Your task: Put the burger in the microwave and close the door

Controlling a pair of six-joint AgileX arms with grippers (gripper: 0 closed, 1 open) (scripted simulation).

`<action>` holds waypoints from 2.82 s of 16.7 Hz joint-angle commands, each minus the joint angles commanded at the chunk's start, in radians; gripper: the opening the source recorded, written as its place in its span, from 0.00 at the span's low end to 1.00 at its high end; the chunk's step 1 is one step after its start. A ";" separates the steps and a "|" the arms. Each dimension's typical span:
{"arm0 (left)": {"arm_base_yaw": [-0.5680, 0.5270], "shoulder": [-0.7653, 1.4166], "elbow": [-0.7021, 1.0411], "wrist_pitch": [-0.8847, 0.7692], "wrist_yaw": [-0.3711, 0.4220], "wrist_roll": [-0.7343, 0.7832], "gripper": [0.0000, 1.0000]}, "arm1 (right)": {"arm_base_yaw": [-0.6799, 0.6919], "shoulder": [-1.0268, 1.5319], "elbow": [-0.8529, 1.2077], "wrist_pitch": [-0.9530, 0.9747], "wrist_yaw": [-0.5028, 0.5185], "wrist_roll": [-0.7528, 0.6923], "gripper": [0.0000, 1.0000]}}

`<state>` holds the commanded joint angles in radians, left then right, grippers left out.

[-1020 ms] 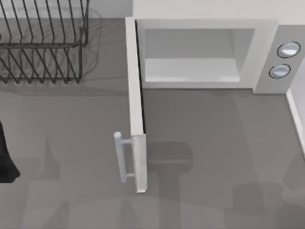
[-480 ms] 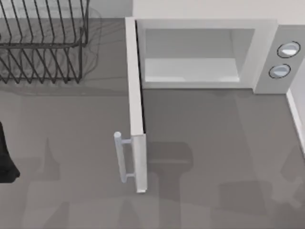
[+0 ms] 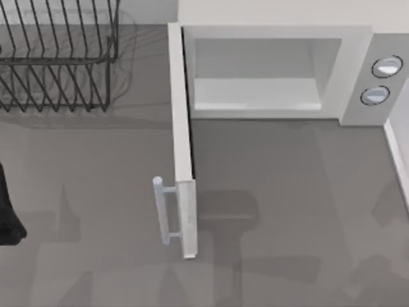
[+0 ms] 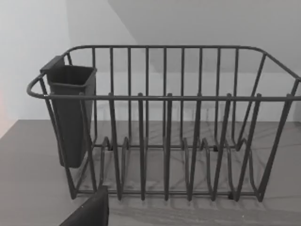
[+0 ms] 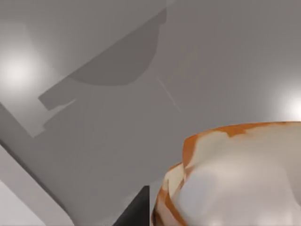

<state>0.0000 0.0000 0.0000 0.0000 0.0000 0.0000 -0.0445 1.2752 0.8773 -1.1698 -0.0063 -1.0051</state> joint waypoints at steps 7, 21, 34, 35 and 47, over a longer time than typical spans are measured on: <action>0.000 0.000 0.000 0.000 0.000 0.000 1.00 | 0.023 0.022 0.018 0.032 0.010 0.027 0.00; 0.000 0.000 0.000 0.000 0.000 0.000 1.00 | 0.493 0.710 0.272 1.129 0.306 0.783 0.00; 0.000 0.000 0.000 0.000 0.000 0.000 1.00 | 0.608 1.005 0.380 1.775 0.562 1.240 0.00; 0.000 0.000 0.000 0.000 0.000 0.000 1.00 | 0.608 1.005 0.380 1.775 0.562 1.240 0.00; 0.000 0.000 0.000 0.000 0.000 0.000 1.00 | 0.534 1.266 0.863 1.591 0.494 1.204 0.00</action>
<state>0.0000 0.0000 0.0000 0.0000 0.0000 0.0000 0.4891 2.5408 1.7400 0.4212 0.4876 0.1992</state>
